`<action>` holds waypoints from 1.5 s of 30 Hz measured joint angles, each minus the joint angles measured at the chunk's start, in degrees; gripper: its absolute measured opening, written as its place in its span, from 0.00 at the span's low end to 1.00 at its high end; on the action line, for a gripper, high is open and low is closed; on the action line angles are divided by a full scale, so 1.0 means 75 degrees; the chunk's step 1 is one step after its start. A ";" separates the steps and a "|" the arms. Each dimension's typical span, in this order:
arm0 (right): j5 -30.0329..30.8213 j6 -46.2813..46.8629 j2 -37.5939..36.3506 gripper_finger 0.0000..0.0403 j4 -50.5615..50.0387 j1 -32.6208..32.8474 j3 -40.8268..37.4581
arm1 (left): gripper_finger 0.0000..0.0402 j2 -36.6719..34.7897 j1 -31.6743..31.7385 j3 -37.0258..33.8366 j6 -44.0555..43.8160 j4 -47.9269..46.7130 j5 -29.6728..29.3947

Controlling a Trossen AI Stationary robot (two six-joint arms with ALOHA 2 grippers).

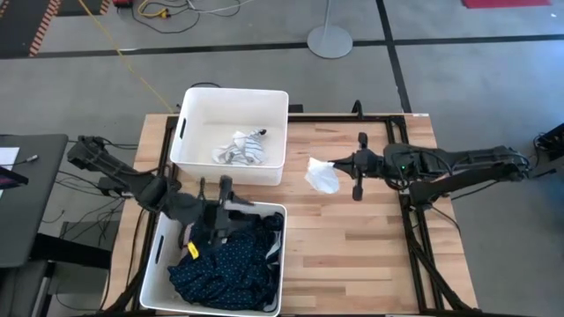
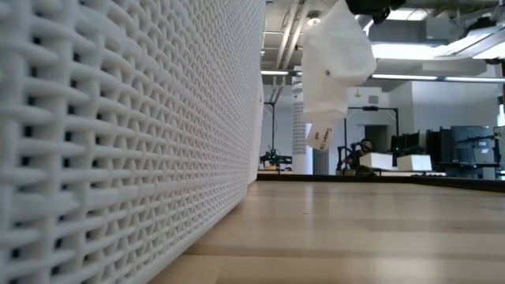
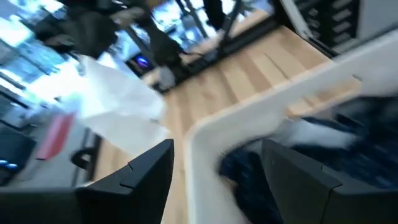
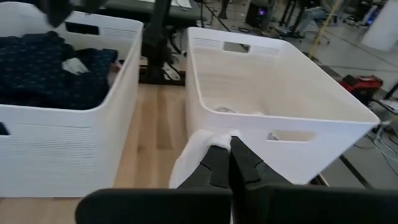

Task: Sort clothes
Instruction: Put the white sock into the top white laundry organizer

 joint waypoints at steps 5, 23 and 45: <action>0.0000 -0.0066 -0.0004 0.00 0.0023 0.0352 -0.0003 | 0.59 0.0035 0.0669 0.0000 0.0607 0.0996 0.0179; -0.0015 -0.1262 0.0361 0.00 0.0323 0.1636 0.1123 | 0.59 0.1718 0.3282 0.0006 0.1160 0.4503 0.3660; -0.0061 -0.1770 0.1447 0.00 -0.0228 0.1786 0.2020 | 0.25 0.2932 0.3693 0.1105 0.1408 0.4232 0.5493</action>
